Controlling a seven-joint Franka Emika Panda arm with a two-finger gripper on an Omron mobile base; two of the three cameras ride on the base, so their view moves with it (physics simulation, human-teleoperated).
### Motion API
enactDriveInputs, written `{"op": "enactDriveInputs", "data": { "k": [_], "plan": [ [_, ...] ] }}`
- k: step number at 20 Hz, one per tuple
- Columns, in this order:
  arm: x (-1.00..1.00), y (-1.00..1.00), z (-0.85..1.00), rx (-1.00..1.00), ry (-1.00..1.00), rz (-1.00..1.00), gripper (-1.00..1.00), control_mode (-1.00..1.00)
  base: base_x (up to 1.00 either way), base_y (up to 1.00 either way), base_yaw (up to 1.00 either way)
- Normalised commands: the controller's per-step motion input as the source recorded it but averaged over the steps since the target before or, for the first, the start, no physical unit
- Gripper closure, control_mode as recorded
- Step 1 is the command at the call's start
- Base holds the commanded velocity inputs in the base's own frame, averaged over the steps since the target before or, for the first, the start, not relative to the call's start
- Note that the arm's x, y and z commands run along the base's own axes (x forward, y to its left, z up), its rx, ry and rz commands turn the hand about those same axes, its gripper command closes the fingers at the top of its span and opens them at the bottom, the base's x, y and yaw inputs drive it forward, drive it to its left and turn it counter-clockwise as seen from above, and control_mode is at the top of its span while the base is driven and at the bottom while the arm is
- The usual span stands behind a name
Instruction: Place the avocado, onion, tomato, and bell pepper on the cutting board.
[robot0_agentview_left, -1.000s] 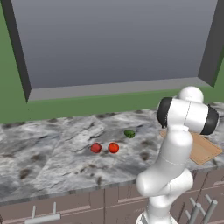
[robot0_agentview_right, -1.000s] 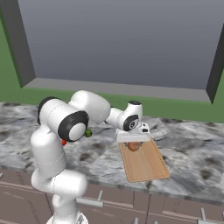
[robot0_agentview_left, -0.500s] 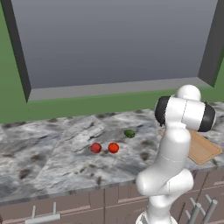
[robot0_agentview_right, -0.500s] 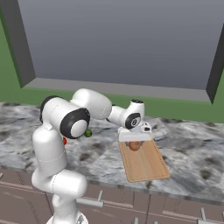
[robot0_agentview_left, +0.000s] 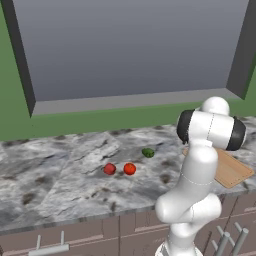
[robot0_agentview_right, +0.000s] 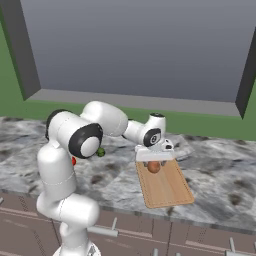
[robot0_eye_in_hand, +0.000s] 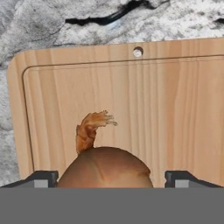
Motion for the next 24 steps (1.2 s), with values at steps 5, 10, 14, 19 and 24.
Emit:
{"op": "enactDriveInputs", "data": {
  "k": [5,10,14,19,24],
  "plan": [
    [0.0,0.0,0.0,0.0,-0.01,0.0,-1.0,-1.0,0.0,0.0,0.0],
    [0.0,0.0,0.22,0.0,-0.1,0.0,-1.0,-1.0,0.0,0.0,0.0],
    [0.0,0.0,0.39,0.0,-0.12,0.0,-1.0,-1.0,0.0,0.0,0.0],
    [-0.16,0.28,0.48,0.0,-0.14,-0.02,-1.0,-1.0,0.0,0.0,0.0],
    [-0.41,0.45,0.53,0.0,-0.06,-0.1,-1.0,-1.0,0.0,0.0,0.0]
  ]
}}
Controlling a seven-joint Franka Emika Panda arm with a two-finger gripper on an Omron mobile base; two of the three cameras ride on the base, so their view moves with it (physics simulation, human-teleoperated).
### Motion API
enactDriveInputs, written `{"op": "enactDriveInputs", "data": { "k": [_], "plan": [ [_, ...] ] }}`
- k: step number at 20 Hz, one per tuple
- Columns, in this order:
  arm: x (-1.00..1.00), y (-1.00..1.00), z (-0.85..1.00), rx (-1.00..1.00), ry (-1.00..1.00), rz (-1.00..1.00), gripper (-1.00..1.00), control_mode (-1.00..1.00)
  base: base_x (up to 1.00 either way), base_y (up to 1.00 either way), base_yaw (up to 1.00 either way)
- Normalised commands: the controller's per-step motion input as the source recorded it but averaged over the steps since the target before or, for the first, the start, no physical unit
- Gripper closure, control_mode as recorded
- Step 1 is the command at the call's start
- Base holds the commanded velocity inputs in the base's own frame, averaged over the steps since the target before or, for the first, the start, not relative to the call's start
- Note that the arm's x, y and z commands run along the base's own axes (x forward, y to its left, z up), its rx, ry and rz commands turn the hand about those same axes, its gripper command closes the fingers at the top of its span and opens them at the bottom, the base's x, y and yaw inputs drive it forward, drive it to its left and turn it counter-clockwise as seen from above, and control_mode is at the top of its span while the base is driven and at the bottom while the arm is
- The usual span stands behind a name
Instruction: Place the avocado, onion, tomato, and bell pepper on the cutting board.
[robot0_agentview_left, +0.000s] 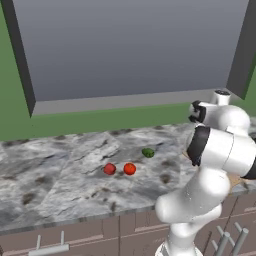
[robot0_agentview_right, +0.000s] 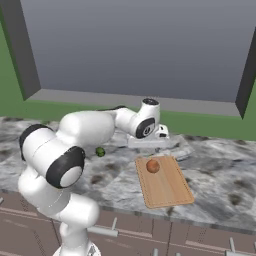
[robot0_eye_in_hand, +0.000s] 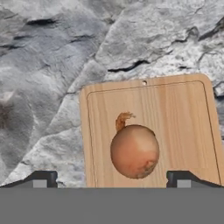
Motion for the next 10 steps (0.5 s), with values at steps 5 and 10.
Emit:
{"op": "enactDriveInputs", "data": {
  "k": [5,10],
  "plan": [
    [-0.52,0.25,0.48,0.05,0.0,-0.2,-1.0,-1.0,0.0,0.0,0.0],
    [-0.64,0.4,0.33,0.01,-0.11,-0.22,-1.0,-1.0,0.0,0.0,0.0]
  ]
}}
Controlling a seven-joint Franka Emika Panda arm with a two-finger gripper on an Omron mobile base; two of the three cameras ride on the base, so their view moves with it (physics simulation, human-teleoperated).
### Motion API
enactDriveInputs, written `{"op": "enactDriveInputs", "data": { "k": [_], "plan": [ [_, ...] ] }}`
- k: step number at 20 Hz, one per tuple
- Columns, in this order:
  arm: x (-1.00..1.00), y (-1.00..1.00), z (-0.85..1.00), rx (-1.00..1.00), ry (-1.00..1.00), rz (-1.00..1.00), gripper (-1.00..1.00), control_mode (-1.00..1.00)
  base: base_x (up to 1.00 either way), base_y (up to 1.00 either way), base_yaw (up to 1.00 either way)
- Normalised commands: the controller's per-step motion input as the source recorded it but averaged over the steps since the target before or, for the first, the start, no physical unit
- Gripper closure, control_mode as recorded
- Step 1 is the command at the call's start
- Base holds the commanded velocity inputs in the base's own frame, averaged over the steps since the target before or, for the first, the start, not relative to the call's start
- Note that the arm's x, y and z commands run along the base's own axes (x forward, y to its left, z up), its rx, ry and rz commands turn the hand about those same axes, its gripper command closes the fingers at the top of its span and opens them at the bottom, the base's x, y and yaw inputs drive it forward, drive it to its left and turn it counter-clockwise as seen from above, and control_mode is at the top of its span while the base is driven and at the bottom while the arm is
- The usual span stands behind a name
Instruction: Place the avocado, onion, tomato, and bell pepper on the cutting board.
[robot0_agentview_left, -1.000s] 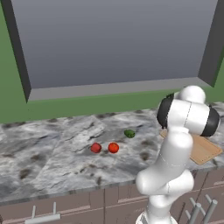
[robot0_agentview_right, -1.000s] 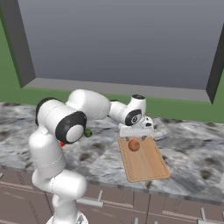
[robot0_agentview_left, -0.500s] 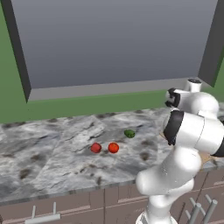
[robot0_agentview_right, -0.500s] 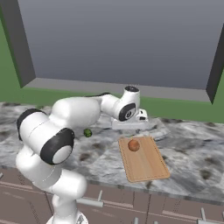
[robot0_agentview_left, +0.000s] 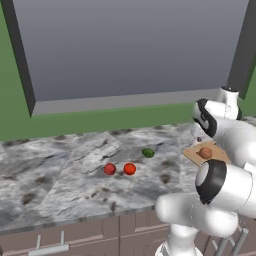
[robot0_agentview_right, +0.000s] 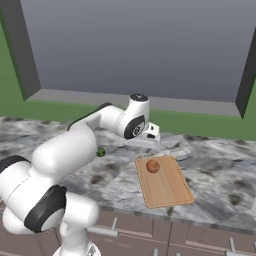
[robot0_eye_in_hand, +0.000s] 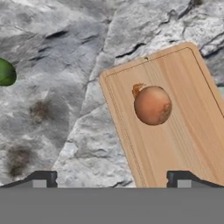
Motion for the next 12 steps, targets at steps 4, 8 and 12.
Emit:
{"op": "enactDriveInputs", "data": {
  "k": [4,8,12],
  "plan": [
    [-0.58,0.56,0.28,0.0,-0.22,-0.2,-1.0,-1.0,0.0,0.0,0.0],
    [-0.51,0.79,0.21,-0.01,-0.2,-0.13,-1.0,-1.0,0.0,0.0,0.0],
    [-0.35,0.89,0.17,-0.03,-0.17,-0.03,-1.0,-1.0,0.0,0.0,0.0]
  ]
}}
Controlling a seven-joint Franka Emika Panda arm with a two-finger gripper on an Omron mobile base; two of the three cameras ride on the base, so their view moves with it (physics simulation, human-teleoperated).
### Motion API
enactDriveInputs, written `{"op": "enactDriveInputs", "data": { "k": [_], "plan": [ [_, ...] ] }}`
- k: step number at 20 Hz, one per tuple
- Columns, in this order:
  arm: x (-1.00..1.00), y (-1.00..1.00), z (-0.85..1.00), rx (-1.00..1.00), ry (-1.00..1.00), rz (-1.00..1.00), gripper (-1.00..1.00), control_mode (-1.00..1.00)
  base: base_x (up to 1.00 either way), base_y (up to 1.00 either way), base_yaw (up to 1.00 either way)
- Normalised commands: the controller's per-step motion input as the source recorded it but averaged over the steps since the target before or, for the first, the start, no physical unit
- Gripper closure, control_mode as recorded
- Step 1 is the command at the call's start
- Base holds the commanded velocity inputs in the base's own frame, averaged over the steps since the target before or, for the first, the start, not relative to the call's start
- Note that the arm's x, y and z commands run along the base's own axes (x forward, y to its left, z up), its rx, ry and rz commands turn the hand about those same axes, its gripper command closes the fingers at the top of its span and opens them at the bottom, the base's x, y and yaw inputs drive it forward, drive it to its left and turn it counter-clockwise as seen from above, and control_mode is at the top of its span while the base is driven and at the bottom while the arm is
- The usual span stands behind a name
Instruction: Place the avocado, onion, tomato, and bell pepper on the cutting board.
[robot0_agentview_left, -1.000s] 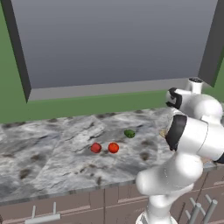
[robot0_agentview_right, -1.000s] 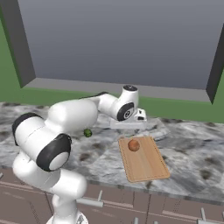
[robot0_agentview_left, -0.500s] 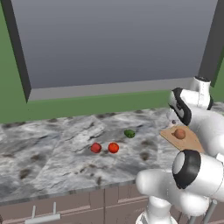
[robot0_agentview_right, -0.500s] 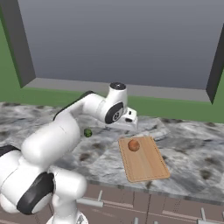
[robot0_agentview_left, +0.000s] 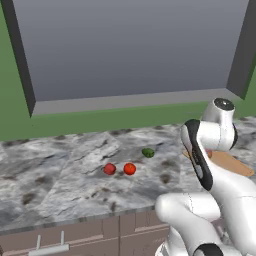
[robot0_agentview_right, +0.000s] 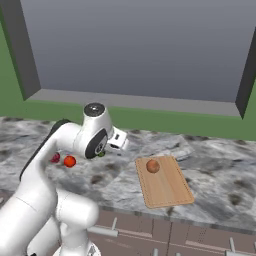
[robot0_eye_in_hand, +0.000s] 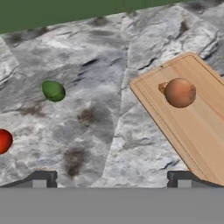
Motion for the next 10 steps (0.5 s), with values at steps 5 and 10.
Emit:
{"op": "enactDriveInputs", "data": {
  "k": [5,10],
  "plan": [
    [-0.05,0.8,0.08,-0.08,-0.06,0.07,-1.0,-1.0,0.0,0.0,0.0],
    [0.03,0.73,0.04,-0.07,0.0,0.22,-1.0,-1.0,0.0,0.0,0.0]
  ]
}}
